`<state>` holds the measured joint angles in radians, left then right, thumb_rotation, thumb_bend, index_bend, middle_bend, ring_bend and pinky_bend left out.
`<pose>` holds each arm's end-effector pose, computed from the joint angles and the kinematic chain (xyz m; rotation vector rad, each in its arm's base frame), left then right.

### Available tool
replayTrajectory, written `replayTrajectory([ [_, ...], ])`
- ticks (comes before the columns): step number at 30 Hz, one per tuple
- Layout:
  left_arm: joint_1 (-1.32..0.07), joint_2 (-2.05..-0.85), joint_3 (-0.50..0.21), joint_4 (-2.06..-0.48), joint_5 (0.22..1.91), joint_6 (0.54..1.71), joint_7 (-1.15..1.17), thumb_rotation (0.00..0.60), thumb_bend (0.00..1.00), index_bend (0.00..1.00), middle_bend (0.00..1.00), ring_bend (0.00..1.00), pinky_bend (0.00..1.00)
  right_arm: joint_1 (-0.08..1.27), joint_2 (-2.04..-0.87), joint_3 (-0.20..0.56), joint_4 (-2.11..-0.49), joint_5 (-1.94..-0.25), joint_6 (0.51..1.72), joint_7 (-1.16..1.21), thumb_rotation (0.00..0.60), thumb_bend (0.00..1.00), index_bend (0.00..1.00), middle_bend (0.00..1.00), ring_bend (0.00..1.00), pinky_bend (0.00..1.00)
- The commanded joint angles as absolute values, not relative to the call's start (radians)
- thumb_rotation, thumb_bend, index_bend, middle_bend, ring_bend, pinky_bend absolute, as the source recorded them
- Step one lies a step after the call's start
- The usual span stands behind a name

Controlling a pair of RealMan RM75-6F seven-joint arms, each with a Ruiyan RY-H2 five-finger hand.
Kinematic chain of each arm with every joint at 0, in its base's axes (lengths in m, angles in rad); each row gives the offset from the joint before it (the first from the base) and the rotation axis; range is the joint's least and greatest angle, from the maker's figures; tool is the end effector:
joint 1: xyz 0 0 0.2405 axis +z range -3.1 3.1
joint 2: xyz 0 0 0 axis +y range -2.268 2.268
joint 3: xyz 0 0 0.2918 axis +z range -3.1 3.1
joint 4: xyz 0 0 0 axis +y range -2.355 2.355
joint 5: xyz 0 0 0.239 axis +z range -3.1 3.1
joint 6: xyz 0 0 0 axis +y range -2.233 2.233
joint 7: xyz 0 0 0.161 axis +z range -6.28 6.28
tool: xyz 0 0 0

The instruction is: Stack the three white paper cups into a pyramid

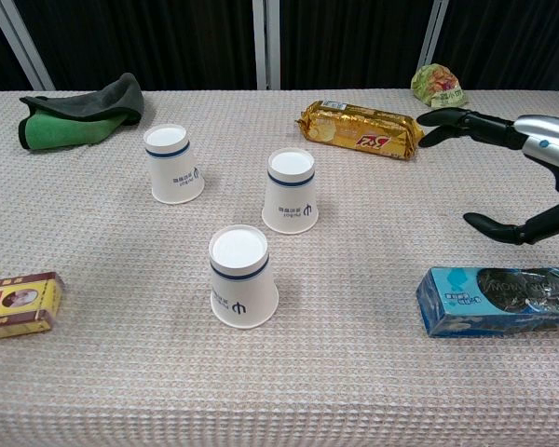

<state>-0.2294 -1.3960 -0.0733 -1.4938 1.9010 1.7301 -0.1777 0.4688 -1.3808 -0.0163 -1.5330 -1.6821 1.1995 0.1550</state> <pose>-0.2433 0.2271 0.0831 -1.5139 -0.7135 -1.6666 -0.2363 -0.2813 -0.0002 1.9404 -1.0540 1.2157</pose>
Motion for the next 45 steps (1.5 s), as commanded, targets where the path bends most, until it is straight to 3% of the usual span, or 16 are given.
replayTrajectory([
  [1,-0.235,-1.388,-0.069,-1.506,1.895,1.721,-0.171,0.6,0.02,0.23,0.14,0.09,0.12,0.477,-1.389,-0.012,-1.53,-1.687,1.195,0.146,0.6,0.36,0.02,0.15,0.0,0.0],
  [6,-0.247,-1.374,-0.065,-1.515,1.862,1.681,-0.162,0.6,0.02,0.23,0.14,0.09,0.12,0.459,-1.374,-0.023,-1.531,-1.683,1.217,0.134,0.6,0.36,0.02,0.15,0.0,0.0],
  [10,-0.285,-1.348,-0.075,-1.524,1.802,1.584,-0.16,0.6,0.02,0.24,0.14,0.1,0.13,0.419,-1.321,-0.032,-1.553,-1.682,1.281,0.134,0.6,0.36,0.03,0.15,0.0,0.01],
  [22,-0.526,-1.31,-0.207,-1.486,1.492,1.119,-0.199,0.6,0.03,0.28,0.17,0.11,0.14,0.282,-1.097,-0.053,-1.694,-1.69,1.465,0.019,0.6,0.36,0.04,0.15,0.0,0.04],
  [26,-0.628,-1.339,-0.244,-1.428,1.39,0.949,-0.175,0.6,0.04,0.27,0.17,0.13,0.17,0.263,-1.099,-0.048,-1.692,-1.68,1.477,0.028,0.6,0.37,0.04,0.15,0.0,0.04],
  [30,-0.694,-1.379,-0.262,-1.375,1.314,0.849,-0.154,0.6,0.05,0.26,0.17,0.14,0.18,0.257,-1.111,-0.043,-1.674,-1.667,1.467,0.042,0.6,0.37,0.04,0.15,0.0,0.04],
  [45,-0.827,-1.437,-0.267,-1.311,1.153,0.624,-0.171,0.6,0.06,0.23,0.19,0.17,0.2,0.249,-1.14,-0.02,-1.625,-1.642,1.438,0.084,0.6,0.36,0.04,0.15,0.0,0.04],
])
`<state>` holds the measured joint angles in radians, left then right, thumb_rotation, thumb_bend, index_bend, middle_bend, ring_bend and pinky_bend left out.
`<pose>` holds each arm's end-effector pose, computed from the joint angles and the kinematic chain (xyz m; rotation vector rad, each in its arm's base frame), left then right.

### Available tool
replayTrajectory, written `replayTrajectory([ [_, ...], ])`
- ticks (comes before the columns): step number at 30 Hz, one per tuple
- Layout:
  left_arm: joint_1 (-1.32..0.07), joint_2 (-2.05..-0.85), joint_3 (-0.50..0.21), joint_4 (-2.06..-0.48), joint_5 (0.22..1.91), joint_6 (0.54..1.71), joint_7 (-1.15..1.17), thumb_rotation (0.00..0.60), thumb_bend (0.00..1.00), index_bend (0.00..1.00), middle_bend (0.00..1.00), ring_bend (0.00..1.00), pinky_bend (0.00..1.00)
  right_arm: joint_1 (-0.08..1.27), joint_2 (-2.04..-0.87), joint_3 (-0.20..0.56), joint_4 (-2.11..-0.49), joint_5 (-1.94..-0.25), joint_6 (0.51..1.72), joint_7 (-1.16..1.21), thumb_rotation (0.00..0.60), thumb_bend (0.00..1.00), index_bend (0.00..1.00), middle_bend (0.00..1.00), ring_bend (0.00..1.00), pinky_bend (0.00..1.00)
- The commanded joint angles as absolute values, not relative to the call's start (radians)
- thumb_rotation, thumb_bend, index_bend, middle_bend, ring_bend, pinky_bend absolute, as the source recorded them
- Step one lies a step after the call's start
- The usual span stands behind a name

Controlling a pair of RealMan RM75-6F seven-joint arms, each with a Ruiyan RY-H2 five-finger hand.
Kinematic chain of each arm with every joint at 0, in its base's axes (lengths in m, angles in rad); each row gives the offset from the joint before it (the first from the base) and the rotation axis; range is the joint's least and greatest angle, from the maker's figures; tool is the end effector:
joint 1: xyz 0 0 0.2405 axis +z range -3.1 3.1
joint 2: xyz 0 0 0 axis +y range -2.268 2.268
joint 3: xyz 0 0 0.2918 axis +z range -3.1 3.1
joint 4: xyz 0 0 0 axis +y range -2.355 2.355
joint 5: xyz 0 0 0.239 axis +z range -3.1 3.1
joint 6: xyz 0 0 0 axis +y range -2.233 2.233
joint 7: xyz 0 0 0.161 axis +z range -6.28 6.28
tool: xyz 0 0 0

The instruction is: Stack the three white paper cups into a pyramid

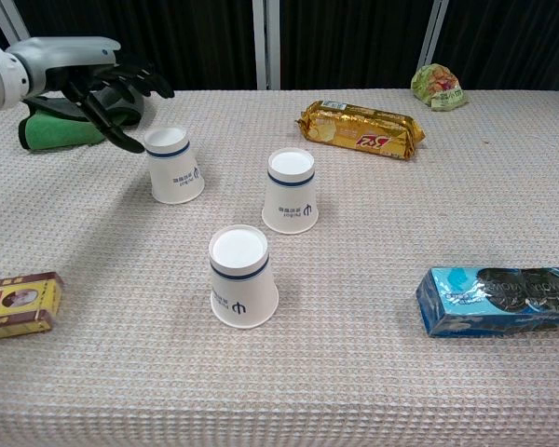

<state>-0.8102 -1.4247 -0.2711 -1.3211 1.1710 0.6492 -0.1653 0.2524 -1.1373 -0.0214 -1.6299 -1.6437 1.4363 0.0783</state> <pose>-0.1872 0.4567 -0.0050 -1.8070 -1.2993 -0.9874 -0.3012 -0.2362 0.1132 1.6452 -0.9091 1.0979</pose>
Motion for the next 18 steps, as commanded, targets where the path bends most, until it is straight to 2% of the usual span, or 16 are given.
replayTrajectory([
  [1,-0.831,-1.441,-0.264,-1.306,1.151,0.618,-0.17,0.6,0.06,0.23,0.19,0.17,0.2,0.247,-1.141,-0.019,-1.622,-1.641,1.439,0.087,0.6,0.36,0.04,0.15,0.0,0.04],
  [7,-0.85,-1.473,-0.252,-1.276,1.12,0.593,-0.175,0.6,0.06,0.25,0.23,0.21,0.25,0.236,-1.149,-0.019,-1.606,-1.636,1.438,0.102,0.6,0.36,0.04,0.15,0.0,0.04],
  [11,-0.861,-1.503,-0.253,-1.237,1.1,0.597,-0.175,0.6,0.11,0.27,0.26,0.23,0.3,0.23,-1.155,-0.017,-1.599,-1.635,1.439,0.105,0.6,0.36,0.04,0.15,0.0,0.04],
  [14,-0.865,-1.52,-0.251,-1.213,1.094,0.606,-0.167,0.6,0.17,0.31,0.34,0.28,0.35,0.228,-1.158,-0.016,-1.594,-1.633,1.437,0.107,0.6,0.36,0.04,0.15,0.0,0.04],
  [18,-0.866,-1.525,-0.242,-1.205,1.084,0.627,-0.133,0.6,0.21,0.41,0.51,0.42,0.48,0.225,-1.159,-0.014,-1.59,-1.633,1.435,0.113,0.6,0.36,0.04,0.15,0.0,0.04],
])
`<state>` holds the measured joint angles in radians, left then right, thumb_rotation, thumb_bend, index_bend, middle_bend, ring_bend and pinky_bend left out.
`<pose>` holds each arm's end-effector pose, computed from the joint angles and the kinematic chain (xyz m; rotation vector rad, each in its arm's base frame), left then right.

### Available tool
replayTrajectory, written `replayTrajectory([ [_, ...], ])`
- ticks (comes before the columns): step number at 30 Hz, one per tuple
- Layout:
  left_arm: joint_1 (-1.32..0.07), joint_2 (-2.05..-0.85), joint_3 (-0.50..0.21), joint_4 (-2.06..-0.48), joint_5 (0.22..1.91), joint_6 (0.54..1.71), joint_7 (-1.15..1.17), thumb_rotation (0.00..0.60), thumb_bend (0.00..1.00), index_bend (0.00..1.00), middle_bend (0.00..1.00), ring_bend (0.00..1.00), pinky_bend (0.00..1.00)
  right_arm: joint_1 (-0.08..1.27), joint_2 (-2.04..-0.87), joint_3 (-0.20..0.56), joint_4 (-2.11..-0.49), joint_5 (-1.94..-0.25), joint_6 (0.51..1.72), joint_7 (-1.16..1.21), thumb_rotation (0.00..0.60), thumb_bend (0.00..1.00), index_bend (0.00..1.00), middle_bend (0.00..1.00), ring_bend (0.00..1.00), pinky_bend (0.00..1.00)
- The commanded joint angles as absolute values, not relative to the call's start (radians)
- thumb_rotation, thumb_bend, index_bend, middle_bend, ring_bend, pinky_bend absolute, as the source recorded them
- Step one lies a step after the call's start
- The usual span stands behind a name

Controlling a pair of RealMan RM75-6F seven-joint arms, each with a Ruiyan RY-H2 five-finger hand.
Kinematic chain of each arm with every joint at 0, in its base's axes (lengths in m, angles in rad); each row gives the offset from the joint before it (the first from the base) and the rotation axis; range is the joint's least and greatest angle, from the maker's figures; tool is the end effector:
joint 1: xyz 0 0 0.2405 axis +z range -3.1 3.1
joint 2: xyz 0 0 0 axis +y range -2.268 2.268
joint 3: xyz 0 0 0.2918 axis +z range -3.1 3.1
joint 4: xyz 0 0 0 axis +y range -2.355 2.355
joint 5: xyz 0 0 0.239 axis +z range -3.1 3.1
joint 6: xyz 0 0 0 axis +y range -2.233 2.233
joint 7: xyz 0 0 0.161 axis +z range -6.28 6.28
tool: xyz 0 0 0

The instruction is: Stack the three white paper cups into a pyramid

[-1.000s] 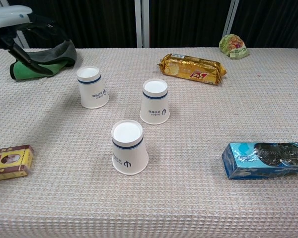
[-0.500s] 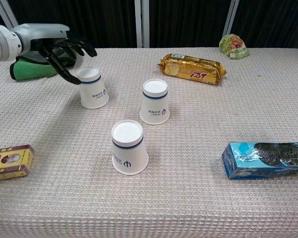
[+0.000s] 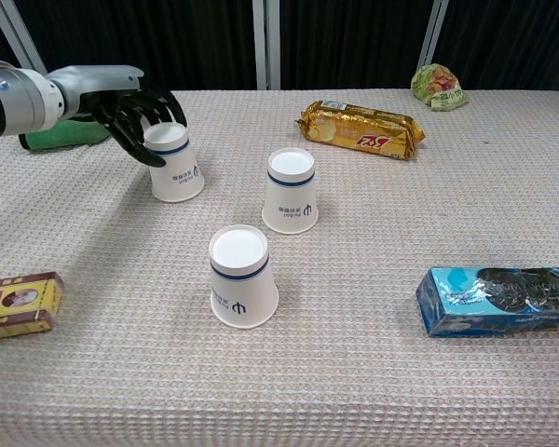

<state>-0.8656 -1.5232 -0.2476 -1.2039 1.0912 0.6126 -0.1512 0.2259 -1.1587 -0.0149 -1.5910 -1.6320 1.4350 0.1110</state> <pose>-0.1878 0.4685 -0.0376 -1.7903 -1.3500 -0.9346 -0.3150 -0.2318 0.1105 1.6096 -0.9450 1.0867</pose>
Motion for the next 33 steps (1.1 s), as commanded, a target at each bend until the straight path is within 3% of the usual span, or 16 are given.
replayTrajectory([
  [1,-0.864,-1.522,-0.241,-1.213,1.082,0.634,-0.127,0.6,0.21,0.43,0.52,0.42,0.49,0.225,-1.159,-0.014,-1.589,-1.635,1.435,0.114,0.6,0.36,0.04,0.15,0.0,0.04],
  [14,-0.812,-1.428,-0.207,-1.486,1.195,0.756,-0.104,0.6,0.21,0.47,0.53,0.43,0.48,0.221,-1.17,-0.014,-1.571,-1.646,1.432,0.129,0.6,0.36,0.04,0.15,0.0,0.04],
  [33,-0.924,-1.601,-0.232,-1.371,1.097,0.723,0.027,0.6,0.21,0.47,0.52,0.43,0.45,0.187,-1.162,-0.019,-1.572,-1.649,1.46,0.133,0.6,0.37,0.04,0.15,0.0,0.04],
])
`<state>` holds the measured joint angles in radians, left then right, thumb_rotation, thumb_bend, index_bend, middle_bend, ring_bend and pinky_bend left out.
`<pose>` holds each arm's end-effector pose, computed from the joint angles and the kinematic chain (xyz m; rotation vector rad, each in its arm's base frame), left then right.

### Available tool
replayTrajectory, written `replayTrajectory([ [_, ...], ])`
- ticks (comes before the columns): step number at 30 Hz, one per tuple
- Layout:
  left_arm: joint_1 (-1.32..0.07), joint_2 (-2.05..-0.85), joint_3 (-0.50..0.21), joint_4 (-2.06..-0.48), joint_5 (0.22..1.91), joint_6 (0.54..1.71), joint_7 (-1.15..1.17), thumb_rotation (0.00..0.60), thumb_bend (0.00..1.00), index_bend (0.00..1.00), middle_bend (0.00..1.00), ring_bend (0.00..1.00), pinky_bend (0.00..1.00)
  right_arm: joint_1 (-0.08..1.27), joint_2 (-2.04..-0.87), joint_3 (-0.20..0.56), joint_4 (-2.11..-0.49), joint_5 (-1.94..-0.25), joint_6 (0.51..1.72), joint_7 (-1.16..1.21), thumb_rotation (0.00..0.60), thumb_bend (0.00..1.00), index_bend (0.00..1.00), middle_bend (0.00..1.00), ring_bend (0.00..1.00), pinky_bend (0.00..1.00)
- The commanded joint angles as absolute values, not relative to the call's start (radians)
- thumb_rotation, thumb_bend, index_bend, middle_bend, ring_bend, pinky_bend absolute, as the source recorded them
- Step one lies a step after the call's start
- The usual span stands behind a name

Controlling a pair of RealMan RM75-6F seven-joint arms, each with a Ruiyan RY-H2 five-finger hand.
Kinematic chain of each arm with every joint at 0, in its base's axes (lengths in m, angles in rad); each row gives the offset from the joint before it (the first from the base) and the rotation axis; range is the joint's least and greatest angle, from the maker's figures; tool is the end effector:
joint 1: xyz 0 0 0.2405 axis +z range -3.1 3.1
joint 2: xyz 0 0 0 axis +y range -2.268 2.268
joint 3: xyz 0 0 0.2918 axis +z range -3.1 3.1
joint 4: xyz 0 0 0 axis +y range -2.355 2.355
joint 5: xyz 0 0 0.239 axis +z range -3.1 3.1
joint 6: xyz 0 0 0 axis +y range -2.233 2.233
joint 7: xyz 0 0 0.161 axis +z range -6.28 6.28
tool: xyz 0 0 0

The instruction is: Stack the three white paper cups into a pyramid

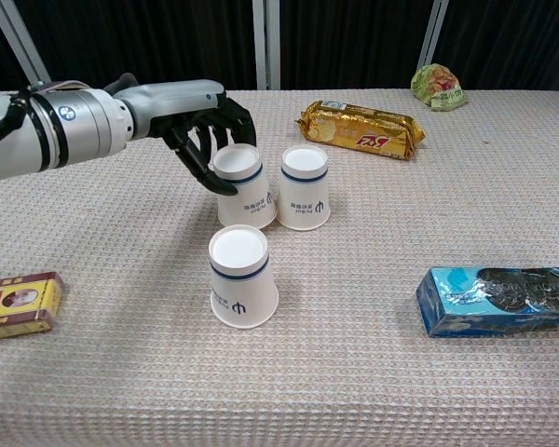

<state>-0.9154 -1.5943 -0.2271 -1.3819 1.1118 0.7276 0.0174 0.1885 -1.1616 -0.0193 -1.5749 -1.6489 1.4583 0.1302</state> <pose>-0.1073 0.4200 -0.0824 -2.0014 -1.2317 -1.0500 -0.3234 -0.2190 0.1126 1.5876 -0.9577 1.0863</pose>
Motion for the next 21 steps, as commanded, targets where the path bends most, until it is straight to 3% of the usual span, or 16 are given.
replayTrajectory([
  [1,-0.926,-1.601,-0.233,-1.368,1.093,0.722,0.031,0.6,0.21,0.47,0.52,0.43,0.45,0.185,-1.162,-0.019,-1.571,-1.649,1.461,0.135,0.6,0.37,0.04,0.15,0.0,0.04],
  [21,-0.957,-1.637,-0.222,-1.304,1.032,0.71,0.092,0.6,0.21,0.44,0.49,0.42,0.45,0.172,-1.166,-0.017,-1.549,-1.647,1.466,0.16,0.6,0.37,0.04,0.15,0.0,0.04],
])
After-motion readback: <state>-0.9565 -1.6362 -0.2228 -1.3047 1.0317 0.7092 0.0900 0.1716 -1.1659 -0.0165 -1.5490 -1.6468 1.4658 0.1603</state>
